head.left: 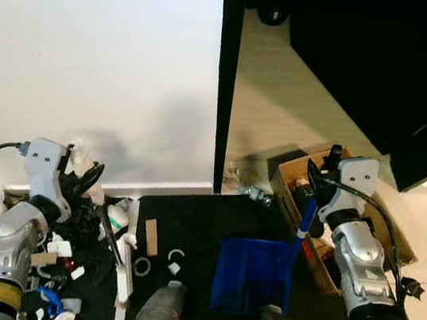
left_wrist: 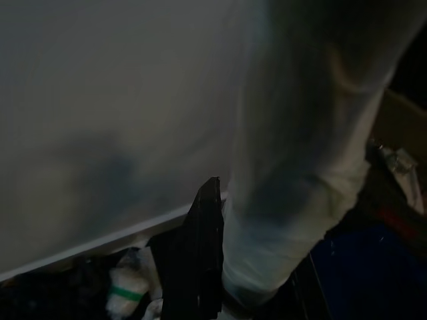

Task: Sweep floor

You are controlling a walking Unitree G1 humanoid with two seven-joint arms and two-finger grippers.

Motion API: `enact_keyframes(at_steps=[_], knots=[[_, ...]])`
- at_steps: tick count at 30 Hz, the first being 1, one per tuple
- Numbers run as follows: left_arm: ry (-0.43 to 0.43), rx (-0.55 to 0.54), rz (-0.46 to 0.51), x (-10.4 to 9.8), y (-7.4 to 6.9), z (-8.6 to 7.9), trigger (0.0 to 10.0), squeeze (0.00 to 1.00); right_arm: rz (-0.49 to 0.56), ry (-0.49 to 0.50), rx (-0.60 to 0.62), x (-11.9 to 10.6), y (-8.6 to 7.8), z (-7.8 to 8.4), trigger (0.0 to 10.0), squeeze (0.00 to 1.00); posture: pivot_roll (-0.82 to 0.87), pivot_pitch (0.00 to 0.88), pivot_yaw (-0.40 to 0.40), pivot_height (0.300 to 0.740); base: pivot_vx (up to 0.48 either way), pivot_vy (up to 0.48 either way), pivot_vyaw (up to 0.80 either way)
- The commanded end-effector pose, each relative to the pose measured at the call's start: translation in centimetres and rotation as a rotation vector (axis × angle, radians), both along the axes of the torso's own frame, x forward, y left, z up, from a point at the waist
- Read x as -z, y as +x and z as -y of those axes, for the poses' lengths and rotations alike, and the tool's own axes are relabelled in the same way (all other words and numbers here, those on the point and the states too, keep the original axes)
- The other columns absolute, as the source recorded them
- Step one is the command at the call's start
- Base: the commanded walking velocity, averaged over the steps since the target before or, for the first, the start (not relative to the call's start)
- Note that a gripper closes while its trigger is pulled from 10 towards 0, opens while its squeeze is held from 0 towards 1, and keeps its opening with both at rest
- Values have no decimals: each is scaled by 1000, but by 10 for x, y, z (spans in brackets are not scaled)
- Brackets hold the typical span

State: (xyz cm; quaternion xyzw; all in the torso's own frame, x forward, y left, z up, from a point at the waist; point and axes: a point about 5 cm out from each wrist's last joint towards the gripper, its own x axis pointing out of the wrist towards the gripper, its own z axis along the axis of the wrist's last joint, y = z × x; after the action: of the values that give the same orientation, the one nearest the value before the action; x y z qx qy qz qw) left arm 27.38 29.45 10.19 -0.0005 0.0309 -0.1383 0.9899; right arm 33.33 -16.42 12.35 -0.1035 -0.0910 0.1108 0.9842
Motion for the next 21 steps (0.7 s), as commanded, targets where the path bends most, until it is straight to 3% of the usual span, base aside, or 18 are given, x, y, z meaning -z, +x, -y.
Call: enact_keyframes(at_steps=[1, 3, 4, 6, 9, 14, 21], knots=[[-70, 8, -53, 17, -7, 4, 10000, 0, 22, -44, 10, 2, -2, 0, 10000, 0, 183, 356, 24, 740, 0, 0, 0], [-151, 64, -78, 23, -5, 18, 10000, 0, 51, -37, 1, -4, 3, -8, 10000, 0, 188, 358, 26, 740, 0, 0, 0], [-151, 64, -78, 23, -5, 18, 10000, 0, 51, -37, 1, -4, 3, -8, 10000, 0, 188, 358, 26, 740, 0, 0, 0], [-199, 119, -69, 24, -1, 36, 10000, 0, 59, -13, 2, -5, 8, -16, 10000, 0, 195, 357, 26, 740, 0, 0, 0], [-226, 149, -37, 19, 5, 48, 10000, 0, 39, 5, -4, 0, 10, -24, 10000, 0, 204, 352, 26, 740, 0, 0, 0], [-235, 157, -15, 16, 7, 50, 10000, 0, 32, -1, -2, 5, 11, -29, 10000, 0, 230, 340, 29, 740, 0, 0, 0], [-212, 137, -36, 18, 0, 37, 10000, 0, 139, -33, 18, -17, 20, -27, 10000, 0, 235, 334, 34, 740, 0, 0, 0]])
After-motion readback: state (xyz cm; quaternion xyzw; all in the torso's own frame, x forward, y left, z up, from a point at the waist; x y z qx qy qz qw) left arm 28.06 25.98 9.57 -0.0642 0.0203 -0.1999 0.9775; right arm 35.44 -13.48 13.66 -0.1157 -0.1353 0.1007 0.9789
